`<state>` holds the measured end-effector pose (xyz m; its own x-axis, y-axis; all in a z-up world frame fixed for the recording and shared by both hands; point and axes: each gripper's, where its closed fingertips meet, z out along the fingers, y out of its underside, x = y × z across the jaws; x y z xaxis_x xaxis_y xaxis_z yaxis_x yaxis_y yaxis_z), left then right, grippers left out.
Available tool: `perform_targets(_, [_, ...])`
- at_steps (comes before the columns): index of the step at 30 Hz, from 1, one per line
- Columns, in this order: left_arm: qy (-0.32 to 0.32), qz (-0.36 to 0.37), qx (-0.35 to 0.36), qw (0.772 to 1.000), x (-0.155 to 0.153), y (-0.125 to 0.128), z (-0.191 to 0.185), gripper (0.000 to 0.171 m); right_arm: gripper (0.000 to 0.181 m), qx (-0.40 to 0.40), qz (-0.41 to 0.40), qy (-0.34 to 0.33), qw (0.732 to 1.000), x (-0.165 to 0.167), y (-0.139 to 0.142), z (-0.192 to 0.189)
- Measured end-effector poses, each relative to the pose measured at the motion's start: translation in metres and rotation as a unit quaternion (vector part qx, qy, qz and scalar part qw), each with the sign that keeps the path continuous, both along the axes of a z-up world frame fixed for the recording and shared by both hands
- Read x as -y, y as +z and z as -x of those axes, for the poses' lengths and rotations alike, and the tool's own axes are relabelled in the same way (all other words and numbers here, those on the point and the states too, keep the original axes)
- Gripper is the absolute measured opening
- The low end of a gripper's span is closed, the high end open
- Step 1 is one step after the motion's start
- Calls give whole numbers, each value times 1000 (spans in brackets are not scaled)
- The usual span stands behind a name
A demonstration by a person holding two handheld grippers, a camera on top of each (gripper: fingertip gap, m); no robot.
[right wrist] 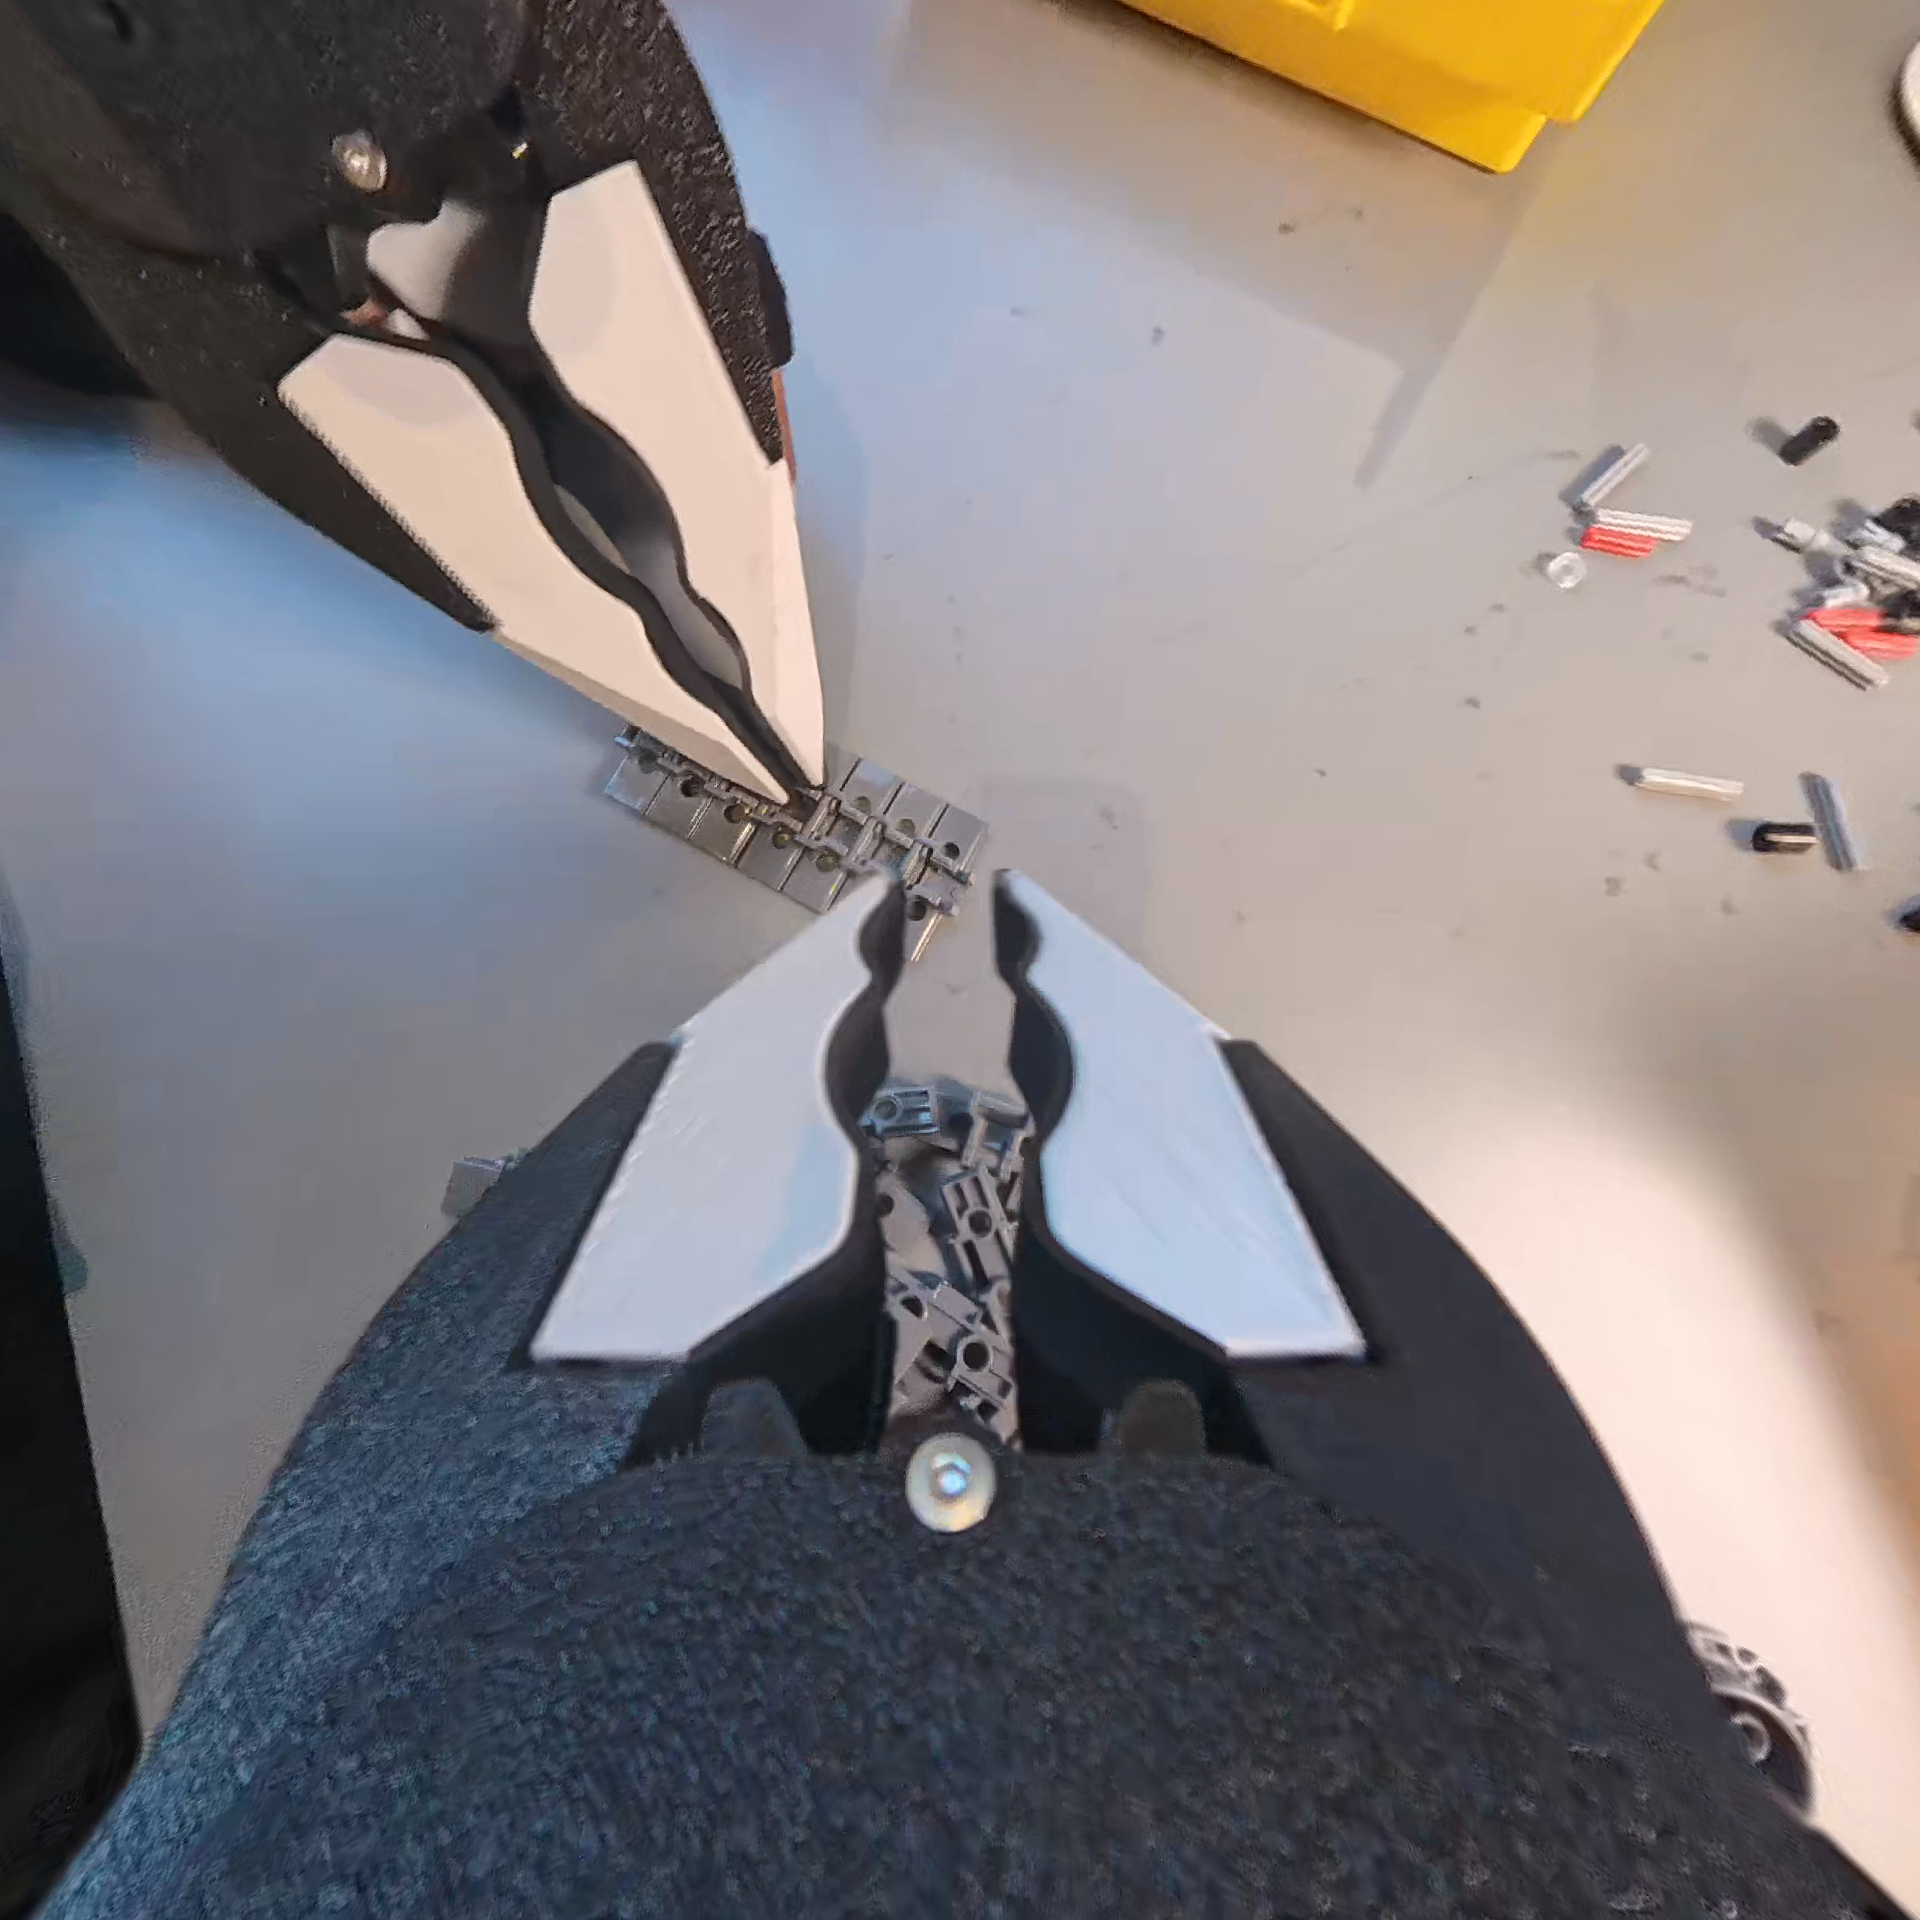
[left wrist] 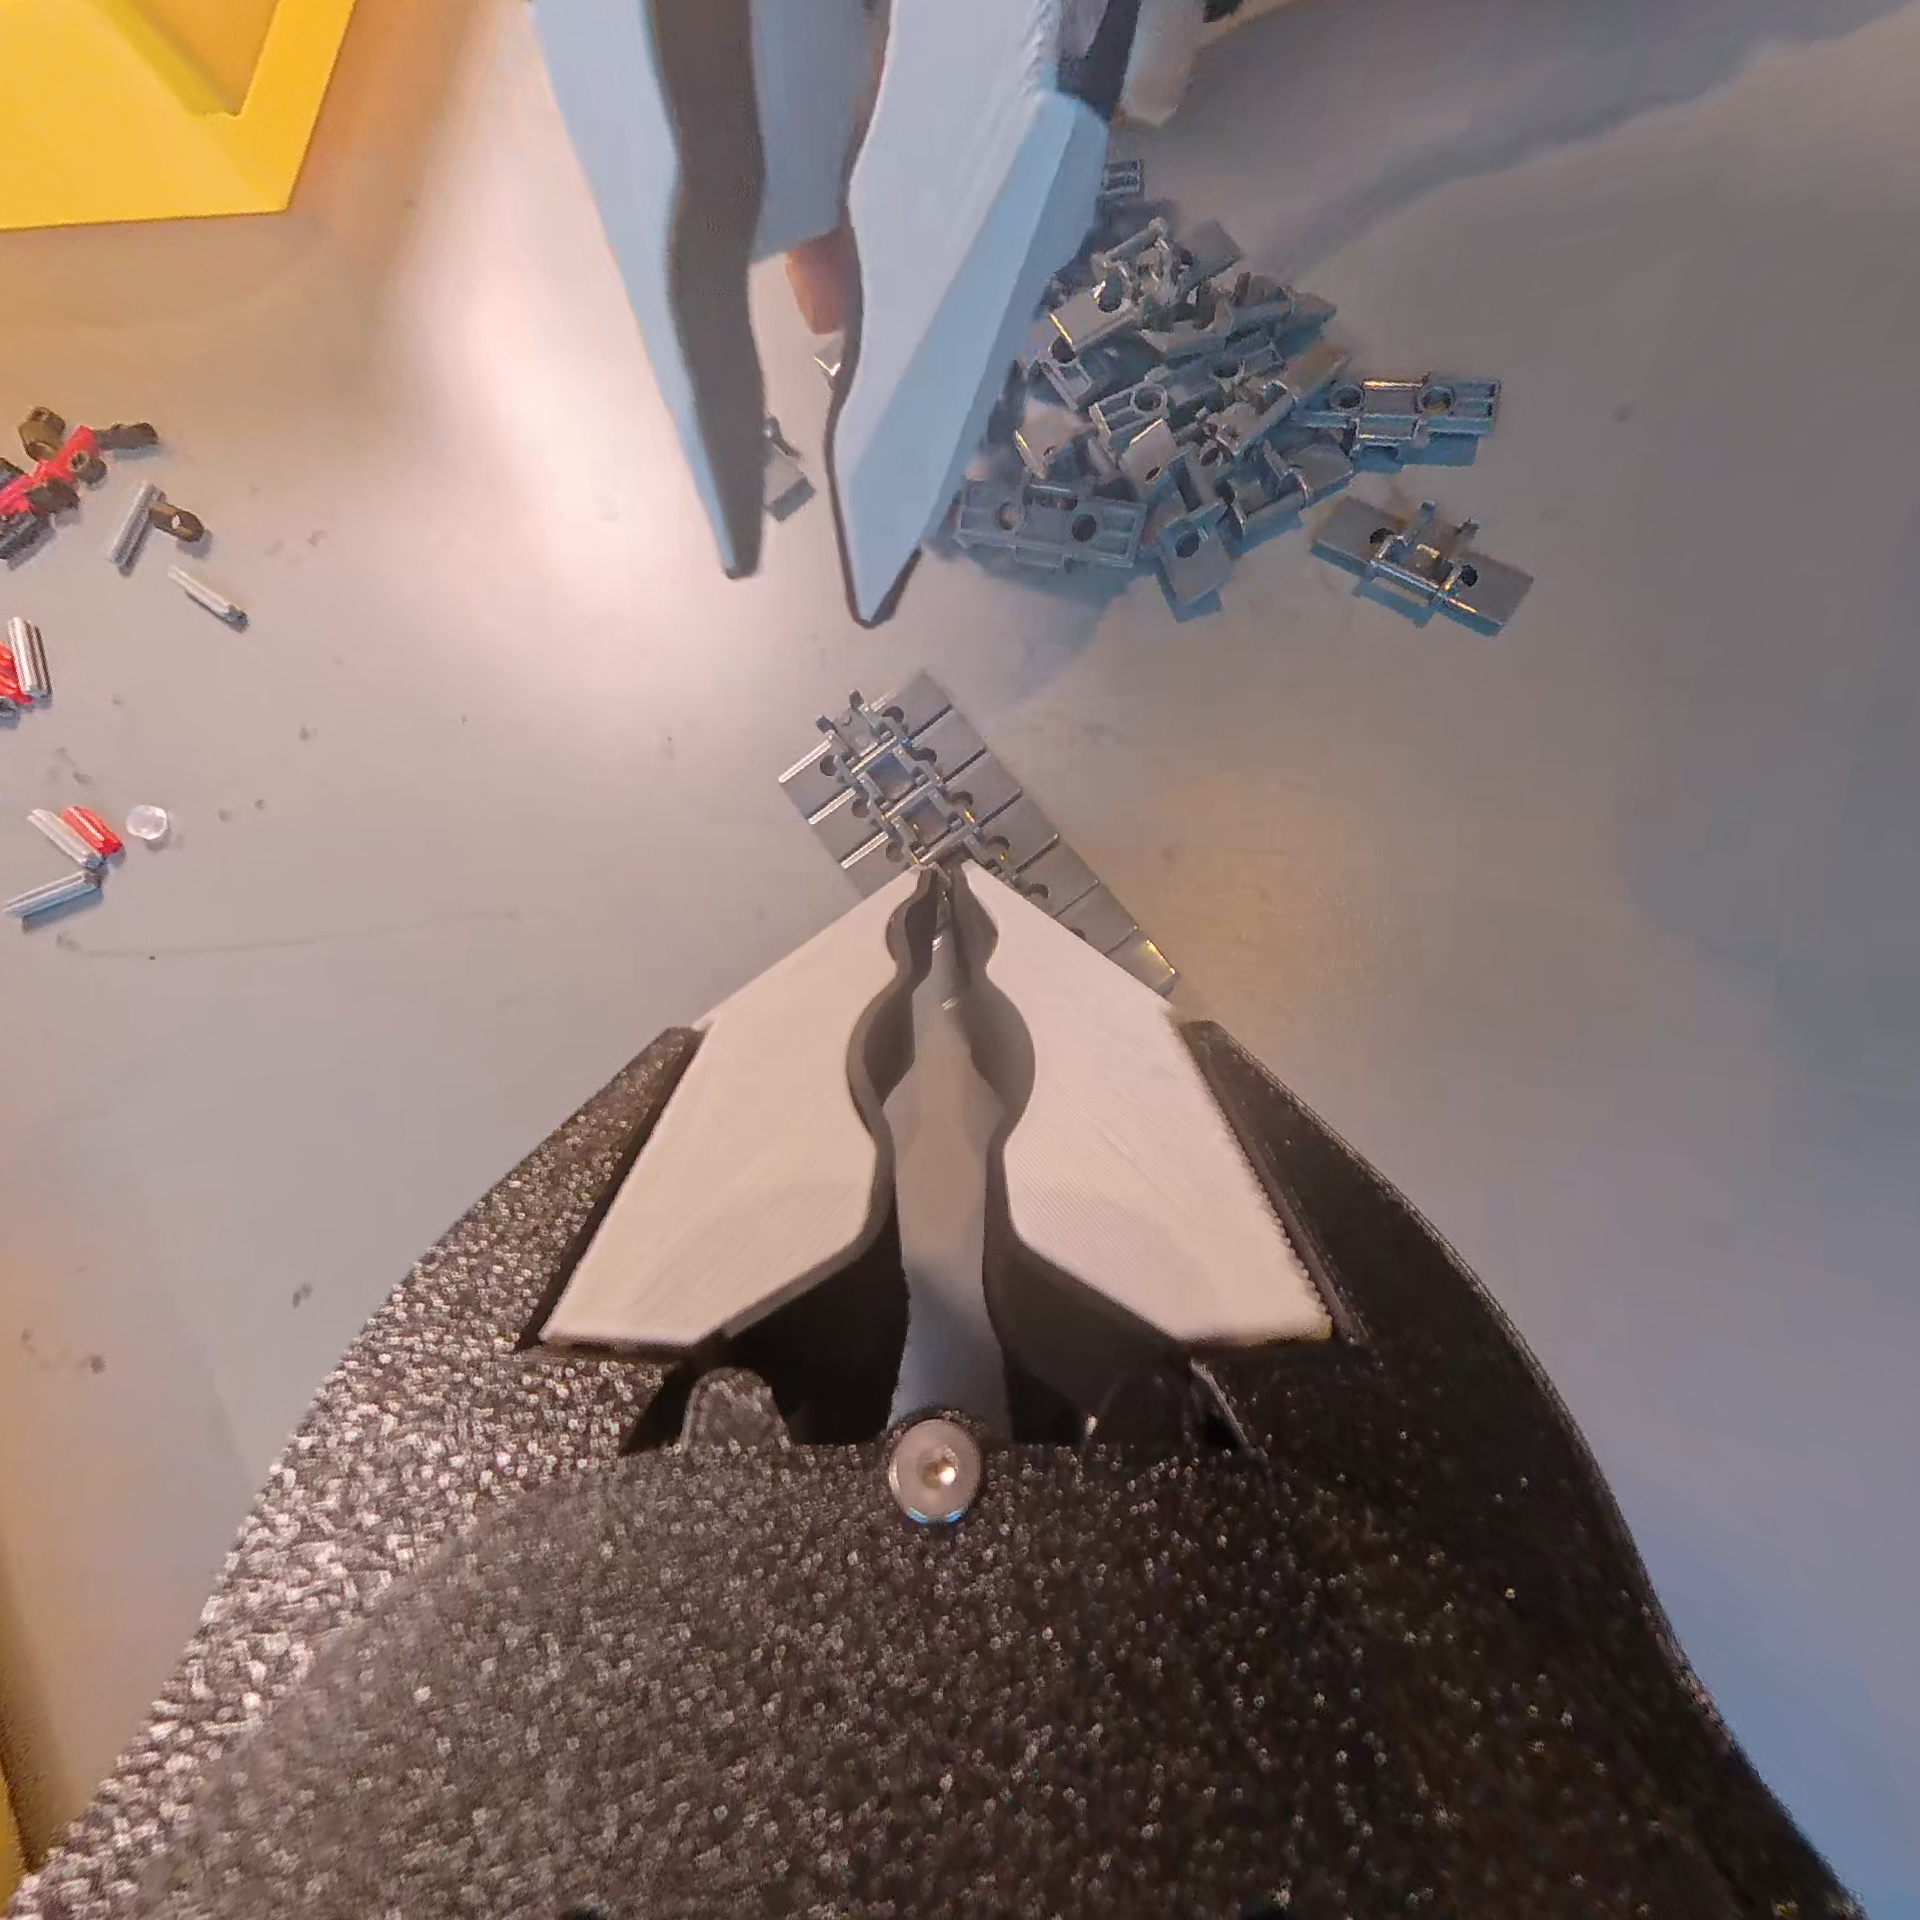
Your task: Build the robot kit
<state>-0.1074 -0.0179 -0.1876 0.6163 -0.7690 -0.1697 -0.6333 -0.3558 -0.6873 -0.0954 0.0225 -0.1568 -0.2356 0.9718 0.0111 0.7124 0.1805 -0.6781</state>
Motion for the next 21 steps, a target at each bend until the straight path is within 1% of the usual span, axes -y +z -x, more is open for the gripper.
perform_targets(1, [-1,0,0,1000,0,0,0,0,0,3,-8,11,1000,0,-2,0])
perform_targets(6, [-3,2,3,1000,0,0,0,1,0,9,-53,51,997,-7,-1,-6])
perform_targets(8, [-6,6,7,1000,1,1,-1,3,1,37,-44,78,995,-3,-2,-19])
perform_targets(10, [-10,11,13,1000,2,1,-2,8,18,75,-37,106,991,2,-5,-37])
perform_targets(11, [-12,13,16,1000,3,2,-2,11,20,90,-31,116,989,6,-6,-44])
perform_targets(14, [-18,17,29,999,4,4,-3,21,31,100,-21,118,988,12,-9,-52])
perform_targets(15, [-19,16,35,999,4,7,-4,22,39,106,-18,114,988,14,-13,-53])
perform_targets(17, [-18,10,52,998,3,13,-3,24,49,113,-27,103,988,10,-20,-53])
perform_targets(19, [-15,3,70,997,1,19,-2,26,49,109,-12,89,990,11,-22,-51])
perform_targets(21, [-12,-4,84,996,-1,24,-1,26,44,109,-9,79,991,9,-25,-48])
